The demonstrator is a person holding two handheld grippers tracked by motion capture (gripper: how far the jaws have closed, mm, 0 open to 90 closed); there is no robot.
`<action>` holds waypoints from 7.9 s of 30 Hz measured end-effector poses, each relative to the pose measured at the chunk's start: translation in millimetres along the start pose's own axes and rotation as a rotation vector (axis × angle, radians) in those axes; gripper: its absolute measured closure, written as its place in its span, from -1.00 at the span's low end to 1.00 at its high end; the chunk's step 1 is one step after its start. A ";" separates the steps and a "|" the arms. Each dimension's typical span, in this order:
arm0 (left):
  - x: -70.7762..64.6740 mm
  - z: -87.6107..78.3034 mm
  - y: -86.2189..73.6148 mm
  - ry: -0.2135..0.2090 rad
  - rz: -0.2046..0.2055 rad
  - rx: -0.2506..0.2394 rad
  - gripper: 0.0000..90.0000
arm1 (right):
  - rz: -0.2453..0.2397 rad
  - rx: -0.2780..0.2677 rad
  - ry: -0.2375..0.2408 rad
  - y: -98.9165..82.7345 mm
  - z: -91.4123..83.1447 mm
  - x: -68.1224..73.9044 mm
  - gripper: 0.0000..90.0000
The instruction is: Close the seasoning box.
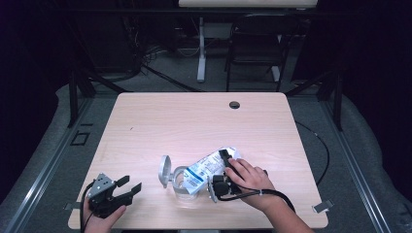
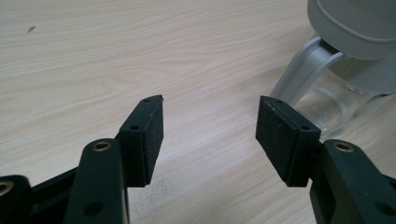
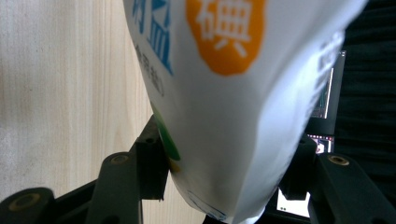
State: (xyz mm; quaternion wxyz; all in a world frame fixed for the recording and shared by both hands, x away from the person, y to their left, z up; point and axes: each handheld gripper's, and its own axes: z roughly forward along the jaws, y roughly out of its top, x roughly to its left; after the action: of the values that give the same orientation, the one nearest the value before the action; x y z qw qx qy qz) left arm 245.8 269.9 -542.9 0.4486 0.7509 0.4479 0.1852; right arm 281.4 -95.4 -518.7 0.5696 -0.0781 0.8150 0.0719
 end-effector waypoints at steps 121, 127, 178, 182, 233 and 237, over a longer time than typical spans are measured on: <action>0.5 -2.2 -1.5 -0.004 -0.001 -0.020 -0.05 | -0.193 0.029 -0.059 18.3 -5.9 -7.1 0.07; 1.1 -3.1 -1.6 -0.006 -0.005 -0.019 -0.05 | -0.198 0.026 -0.058 18.5 -5.7 -7.3 0.07; -0.6 -1.7 -1.3 -0.007 -0.006 -0.018 -0.05 | -0.208 0.038 -0.054 17.6 -3.5 -8.9 0.08; 0.2 -1.8 -2.3 -0.006 -0.009 -0.024 -0.05 | -0.216 0.044 -0.057 17.8 -3.6 -9.4 0.08; 2.7 -3.7 -2.4 0.000 -0.012 -0.024 -0.05 | -0.265 0.059 -0.074 20.4 -4.1 -10.8 0.10; 2.9 -3.9 -2.5 -0.001 -0.012 -0.024 -0.05 | -0.262 0.054 -0.073 20.1 -3.7 -10.7 0.10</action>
State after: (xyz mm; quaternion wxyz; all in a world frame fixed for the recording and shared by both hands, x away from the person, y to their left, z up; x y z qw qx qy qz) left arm 243.4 274.8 -543.3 0.4589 0.7427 0.4500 0.1878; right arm 277.4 -76.0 -506.8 0.6052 -0.1660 0.7783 -0.0221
